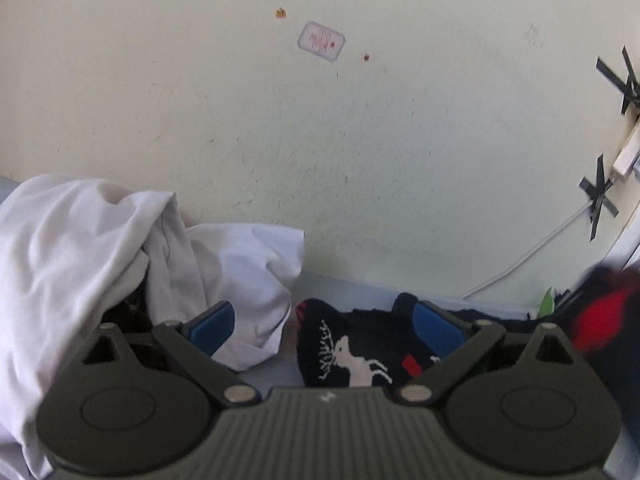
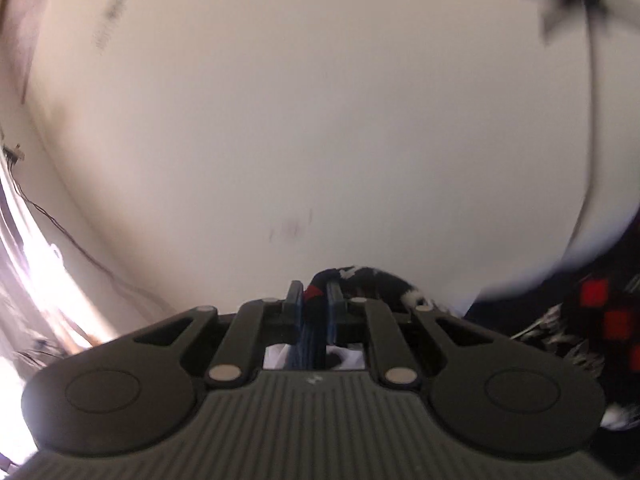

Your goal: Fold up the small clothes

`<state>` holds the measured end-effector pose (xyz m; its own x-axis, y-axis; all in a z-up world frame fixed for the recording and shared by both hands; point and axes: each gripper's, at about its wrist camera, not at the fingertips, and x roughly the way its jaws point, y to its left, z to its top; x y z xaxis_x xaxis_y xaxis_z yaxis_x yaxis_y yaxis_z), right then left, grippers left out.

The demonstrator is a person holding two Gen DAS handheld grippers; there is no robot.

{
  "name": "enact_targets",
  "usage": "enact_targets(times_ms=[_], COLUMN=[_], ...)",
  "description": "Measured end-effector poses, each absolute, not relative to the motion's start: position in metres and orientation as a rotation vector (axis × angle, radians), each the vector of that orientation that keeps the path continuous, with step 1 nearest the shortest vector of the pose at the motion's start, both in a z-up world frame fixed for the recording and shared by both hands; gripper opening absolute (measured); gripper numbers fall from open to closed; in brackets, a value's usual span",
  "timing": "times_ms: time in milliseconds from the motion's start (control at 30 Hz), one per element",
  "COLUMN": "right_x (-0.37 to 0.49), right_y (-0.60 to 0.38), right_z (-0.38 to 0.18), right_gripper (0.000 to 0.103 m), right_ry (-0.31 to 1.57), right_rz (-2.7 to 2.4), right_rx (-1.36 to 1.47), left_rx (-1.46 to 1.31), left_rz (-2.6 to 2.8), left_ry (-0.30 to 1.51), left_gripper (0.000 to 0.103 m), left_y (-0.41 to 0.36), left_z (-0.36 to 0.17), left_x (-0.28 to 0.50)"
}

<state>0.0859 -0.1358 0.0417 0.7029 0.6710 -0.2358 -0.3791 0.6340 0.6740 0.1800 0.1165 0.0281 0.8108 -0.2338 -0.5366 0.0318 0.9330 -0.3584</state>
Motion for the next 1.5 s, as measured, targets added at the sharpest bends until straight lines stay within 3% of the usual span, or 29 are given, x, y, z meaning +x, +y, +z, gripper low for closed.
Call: enact_targets(times_ms=[200, 233, 300, 333, 533, 567, 633, 667, 700, 733, 900, 967, 1000, 1100, 1200, 1367, 1500], right_x=[0.120, 0.123, 0.125, 0.121, 0.068, 0.067, 0.074, 0.079, 0.087, 0.094, 0.097, 0.095, 0.091, 0.052, 0.038, 0.015, 0.031], right_y=[-0.107, -0.111, -0.126, -0.136, -0.201, -0.208, -0.215, -0.218, -0.217, -0.214, -0.215, -0.203, -0.197, -0.183, -0.143, -0.046, -0.011], right_z=[-0.053, -0.062, -0.069, -0.065, -0.002, 0.003, 0.002, -0.003, -0.010, -0.018, -0.029, -0.028, -0.024, 0.003, 0.014, -0.016, -0.035], right_gripper=[0.019, 0.023, 0.042, 0.048, 0.050, 0.063, 0.075, 0.067, 0.049, 0.023, 0.024, 0.042, 0.047, 0.048, 0.045, 0.045, 0.045], right_ry=[0.767, 0.812, 0.866, 0.852, 0.536, 0.502, 0.488, 0.529, 0.590, 0.639, 0.497, 0.515, 0.508, 0.356, 0.397, 0.286, 0.246], right_rz=[0.578, 0.571, 0.581, 0.604, 0.381, 0.291, 0.137, 0.110, 0.114, 0.122, -0.111, -0.094, -0.089, 0.002, 0.291, 0.487, 0.591], right_rx=[0.710, 0.720, 0.753, 0.760, 0.441, 0.362, 0.221, 0.180, 0.152, 0.123, 0.043, 0.021, -0.013, -0.077, -0.156, -0.784, -1.097], left_rx=[-0.327, -0.327, -0.316, -0.306, -0.269, -0.262, -0.246, -0.239, -0.235, -0.234, -0.239, -0.248, -0.254, -0.262, -0.255, -0.257, -0.266], left_rz=[-0.143, -0.150, -0.163, -0.168, -0.202, -0.208, -0.219, -0.220, -0.220, -0.217, -0.196, -0.190, -0.187, -0.180, -0.183, -0.192, -0.182], left_ry=[0.634, 0.638, 0.646, 0.648, 0.657, 0.659, 0.656, 0.651, 0.648, 0.648, 0.665, 0.664, 0.663, 0.667, 0.671, 0.663, 0.670], left_gripper=[0.097, 0.097, 0.097, 0.097, 0.097, 0.097, 0.097, 0.097, 0.098, 0.098, 0.097, 0.098, 0.098, 0.097, 0.097, 0.098, 0.097], left_y=[0.117, 0.116, 0.114, 0.111, 0.097, 0.094, 0.090, 0.089, 0.088, 0.089, 0.092, 0.094, 0.096, 0.097, 0.095, 0.096, 0.099], left_z=[0.020, 0.019, 0.017, 0.017, 0.015, 0.015, 0.015, 0.016, 0.017, 0.016, 0.012, 0.012, 0.012, 0.011, 0.011, 0.013, 0.013], left_x=[0.181, 0.181, 0.182, 0.182, 0.179, 0.179, 0.177, 0.176, 0.175, 0.175, 0.178, 0.178, 0.178, 0.179, 0.179, 0.177, 0.178])
